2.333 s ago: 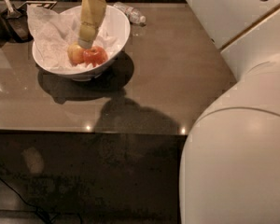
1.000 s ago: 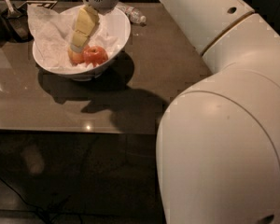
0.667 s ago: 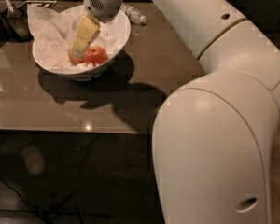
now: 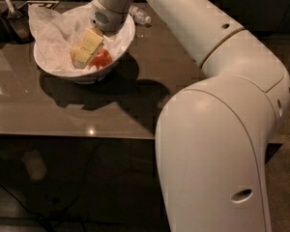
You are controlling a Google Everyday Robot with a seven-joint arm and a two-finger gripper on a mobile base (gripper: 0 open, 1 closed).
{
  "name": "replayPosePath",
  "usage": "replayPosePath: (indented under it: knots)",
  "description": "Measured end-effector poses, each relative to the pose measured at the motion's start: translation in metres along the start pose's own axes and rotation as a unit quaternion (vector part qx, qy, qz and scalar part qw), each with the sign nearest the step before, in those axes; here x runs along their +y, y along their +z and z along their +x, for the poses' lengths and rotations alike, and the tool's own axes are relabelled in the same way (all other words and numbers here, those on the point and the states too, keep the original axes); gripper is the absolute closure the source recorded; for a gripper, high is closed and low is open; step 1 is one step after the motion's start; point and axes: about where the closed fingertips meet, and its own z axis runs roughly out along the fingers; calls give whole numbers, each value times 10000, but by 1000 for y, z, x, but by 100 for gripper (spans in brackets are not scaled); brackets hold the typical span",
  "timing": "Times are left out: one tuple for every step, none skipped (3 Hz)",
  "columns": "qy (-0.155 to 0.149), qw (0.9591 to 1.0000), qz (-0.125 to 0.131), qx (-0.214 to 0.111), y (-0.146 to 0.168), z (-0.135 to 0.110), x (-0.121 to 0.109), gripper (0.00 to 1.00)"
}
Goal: Pick apple from white bowl
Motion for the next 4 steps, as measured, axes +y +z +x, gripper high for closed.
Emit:
replayPosePath:
  knots:
    - [211, 9995, -161, -148, 11, -9, -11, 0]
    - [206, 9995, -152, -169, 13, -11, -12, 0]
    - [206, 9995, -152, -169, 13, -11, -12, 11]
    - [206, 9995, -152, -169, 13, -11, -12, 11]
